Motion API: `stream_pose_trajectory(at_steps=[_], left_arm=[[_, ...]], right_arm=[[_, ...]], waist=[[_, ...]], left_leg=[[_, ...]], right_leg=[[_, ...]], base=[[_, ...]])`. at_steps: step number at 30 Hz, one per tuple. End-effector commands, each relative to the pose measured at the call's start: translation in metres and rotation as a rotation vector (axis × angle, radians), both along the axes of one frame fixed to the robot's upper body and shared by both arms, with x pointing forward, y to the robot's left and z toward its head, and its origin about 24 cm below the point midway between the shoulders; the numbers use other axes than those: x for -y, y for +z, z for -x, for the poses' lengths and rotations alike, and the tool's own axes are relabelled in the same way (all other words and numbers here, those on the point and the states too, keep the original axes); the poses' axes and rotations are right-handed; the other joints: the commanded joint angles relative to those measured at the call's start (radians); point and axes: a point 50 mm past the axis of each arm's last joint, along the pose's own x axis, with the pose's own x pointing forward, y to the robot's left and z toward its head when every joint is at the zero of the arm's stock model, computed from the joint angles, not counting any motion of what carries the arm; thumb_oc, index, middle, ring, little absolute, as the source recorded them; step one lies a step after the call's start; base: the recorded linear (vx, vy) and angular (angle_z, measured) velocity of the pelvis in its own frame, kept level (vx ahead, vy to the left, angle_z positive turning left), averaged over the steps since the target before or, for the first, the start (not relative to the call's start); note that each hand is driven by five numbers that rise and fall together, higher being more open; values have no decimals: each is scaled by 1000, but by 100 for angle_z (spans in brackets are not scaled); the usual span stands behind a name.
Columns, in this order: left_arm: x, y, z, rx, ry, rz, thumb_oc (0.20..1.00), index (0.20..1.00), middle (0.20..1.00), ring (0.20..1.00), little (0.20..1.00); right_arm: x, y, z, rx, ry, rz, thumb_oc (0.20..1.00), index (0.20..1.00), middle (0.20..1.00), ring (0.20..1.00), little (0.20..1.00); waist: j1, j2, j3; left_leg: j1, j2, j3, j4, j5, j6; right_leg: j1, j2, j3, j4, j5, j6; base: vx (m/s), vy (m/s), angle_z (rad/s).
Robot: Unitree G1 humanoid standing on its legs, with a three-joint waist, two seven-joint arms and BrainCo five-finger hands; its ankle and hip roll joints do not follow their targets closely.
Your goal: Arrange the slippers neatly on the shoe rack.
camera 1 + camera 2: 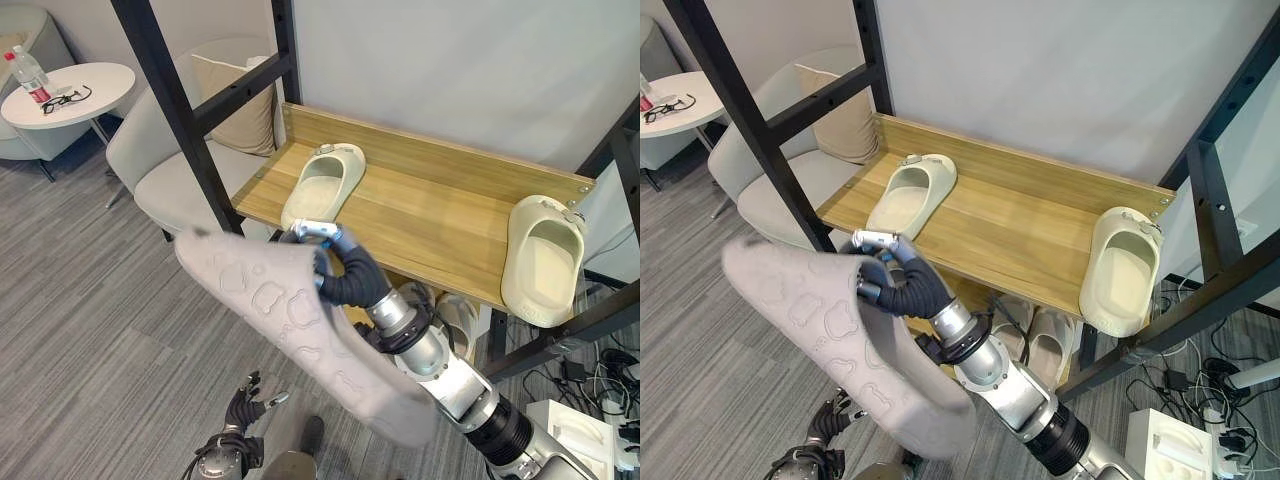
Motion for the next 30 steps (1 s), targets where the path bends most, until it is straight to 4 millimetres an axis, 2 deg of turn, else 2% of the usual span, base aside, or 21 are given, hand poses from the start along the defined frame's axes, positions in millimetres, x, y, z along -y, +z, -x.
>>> stream_pose_trajectory(at_steps=[1, 4, 7, 8, 10, 11, 13, 17, 18, 19, 24, 27, 30], left_arm=[[0, 13, -23, 110, -11, -25, 1000, 1000, 1000, 1000, 1000], [6, 20, -32, 153, -18, -12, 1000, 1000, 1000, 1000, 1000], [17, 37, -57, 250, -40, 21, 1000, 1000, 1000, 1000, 1000], [24, 47, -70, 300, -64, 30, 1000, 1000, 1000, 1000, 1000], [34, 65, -91, 382, -109, 39, 1000, 1000, 1000, 1000, 1000], [34, 66, -93, 386, -109, 39, 1000, 1000, 1000, 1000, 1000], [47, 86, -114, 473, -186, 27, 1000, 1000, 1000, 1000, 1000], [53, 101, -125, 532, -223, 26, 1000, 1000, 1000, 1000, 1000], [53, 101, -125, 533, -223, 26, 1000, 1000, 1000, 1000, 1000], [54, 107, -127, 557, -232, 33, 1000, 1000, 1000, 1000, 1000], [62, 121, -133, 615, -280, 57, 1000, 1000, 1000, 1000, 1000], [65, 127, -134, 640, -296, 78, 1000, 1000, 1000, 1000, 1000], [65, 129, -134, 649, -307, 81, 1000, 1000, 1000, 1000, 1000]], right_arm=[[13, 5, -6, 289, -206, 188, 200, 200, 200, 200, 200], [18, -9, -22, 348, -320, 321, 200, 200, 200, 200, 200], [18, -2, -49, 453, -430, 423, 200, 200, 200, 200, 200], [18, 7, -61, 513, -486, 452, 200, 200, 200, 200, 200], [19, 25, -79, 604, -579, 486, 200, 200, 200, 200, 200], [19, 26, -80, 608, -581, 485, 200, 200, 200, 200, 200], [36, 51, -102, 690, -752, 510, 200, 200, 200, 200, 200], [67, 77, -123, 714, -955, 482, 200, 200, 200, 200, 200], [67, 77, -123, 715, -956, 481, 200, 200, 200, 200, 200], [85, 91, -132, 724, -1050, 477, 200, 200, 200, 200, 200], [122, 119, -149, 726, -1218, 499, 200, 200, 200, 200, 200], [133, 125, -154, 695, -1267, 489, 200, 200, 200, 200, 200], [136, 123, -159, 651, -1277, 481, 200, 200, 200, 200, 200]], waist=[[13, 14, 40], [20, 21, 87], [34, 38, 185], [36, 45, 224], [36, 62, 262], [38, 60, 257], [35, 72, 266], [38, 75, 264], [38, 75, 263], [42, 74, 269], [60, 64, 281], [70, 59, 293], [84, 55, 302]], left_leg=[[89, 45, 31, 2, -119, -16], [60, 50, 27, 2, -107, -15], [-48, 49, 19, 87, -98, -14], [-114, 44, 13, 150, -105, -17], [-225, 30, 9, 244, -120, -19], [-244, 30, 10, 257, -125, -19], [-360, 19, 8, 350, -148, -20], [-462, 19, -3, 449, -183, -19], [-467, 19, -2, 453, -185, -19], [-506, 17, -10, 489, -195, -18], [-574, 2, -31, 516, -204, -17], [-594, -5, -42, 510, -202, -17], [-612, -11, -53, 509, -201, -16]], right_leg=[[0, -29, 65, 10, -47, 36], [-37, -30, 69, 28, -51, 36], [-131, -44, 81, 101, -59, 27], [-189, -52, 86, 147, -61, 22], [-308, -62, 101, 245, -71, 15], [-327, -63, 103, 258, -76, 15], [-458, -77, 118, 378, -99, 13], [-559, -93, 126, 488, -138, 11], [-564, -93, 127, 492, -140, 11], [-600, -100, 127, 532, -151, 9], [-652, -112, 111, 557, -163, 11], [-663, -116, 97, 548, -161, 14], [-673, -117, 88, 548, -163, 15]], base=[[-31, 8, -3], [-117, -5, -2], [-343, -1, -1], [-409, 25, 3], [-317, 57, 4], [-222, 98, 3], [-186, 130, 7], [-62, 81, 14], [-57, 67, 13], [-39, 46, 16], [-32, 27, 14], [-18, 14, 9], [-6, 12, 8]])
